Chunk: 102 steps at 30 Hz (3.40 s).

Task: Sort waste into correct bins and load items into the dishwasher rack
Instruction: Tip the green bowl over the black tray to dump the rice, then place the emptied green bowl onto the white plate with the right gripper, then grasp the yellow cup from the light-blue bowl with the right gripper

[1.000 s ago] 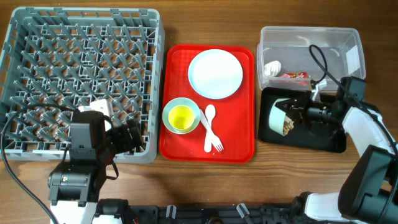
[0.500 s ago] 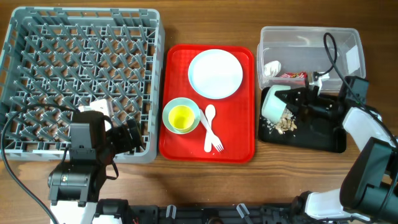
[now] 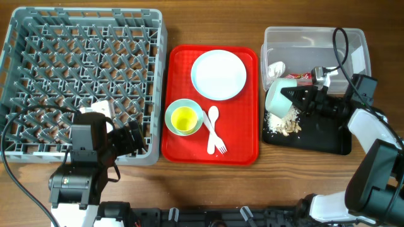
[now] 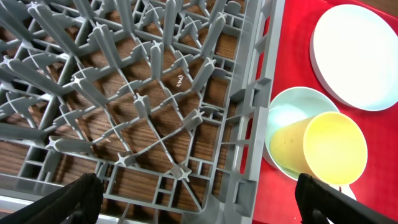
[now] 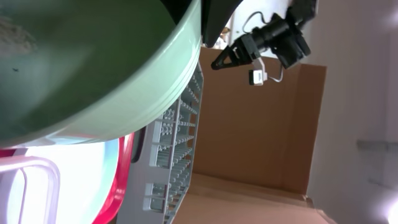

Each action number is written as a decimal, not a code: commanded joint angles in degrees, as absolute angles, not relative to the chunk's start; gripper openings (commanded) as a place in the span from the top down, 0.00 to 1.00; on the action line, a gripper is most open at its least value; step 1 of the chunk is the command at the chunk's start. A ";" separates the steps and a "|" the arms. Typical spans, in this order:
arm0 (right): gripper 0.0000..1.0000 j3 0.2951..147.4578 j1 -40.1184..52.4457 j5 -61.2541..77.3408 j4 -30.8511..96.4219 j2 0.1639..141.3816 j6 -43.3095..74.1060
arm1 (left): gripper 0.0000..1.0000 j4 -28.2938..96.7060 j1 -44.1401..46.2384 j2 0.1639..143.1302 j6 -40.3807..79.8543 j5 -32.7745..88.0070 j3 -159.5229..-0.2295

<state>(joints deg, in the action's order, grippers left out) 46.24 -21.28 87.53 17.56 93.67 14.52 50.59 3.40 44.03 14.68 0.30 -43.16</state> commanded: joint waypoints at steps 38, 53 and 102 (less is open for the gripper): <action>0.96 56.38 -9.08 42.78 43.22 74.00 -4.34 | 0.00 50.41 3.64 44.05 14.17 0.78 -44.27; 0.96 56.36 -6.15 11.16 45.98 72.64 12.29 | 0.00 50.41 3.64 44.05 14.17 0.78 -44.27; 0.49 77.95 35.70 21.30 44.93 97.19 15.73 | 0.00 50.41 3.64 44.05 14.17 0.78 -44.27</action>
<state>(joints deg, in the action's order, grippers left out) 79.50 32.71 19.40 44.47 94.08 12.53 50.59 3.40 44.03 14.68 0.30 -43.24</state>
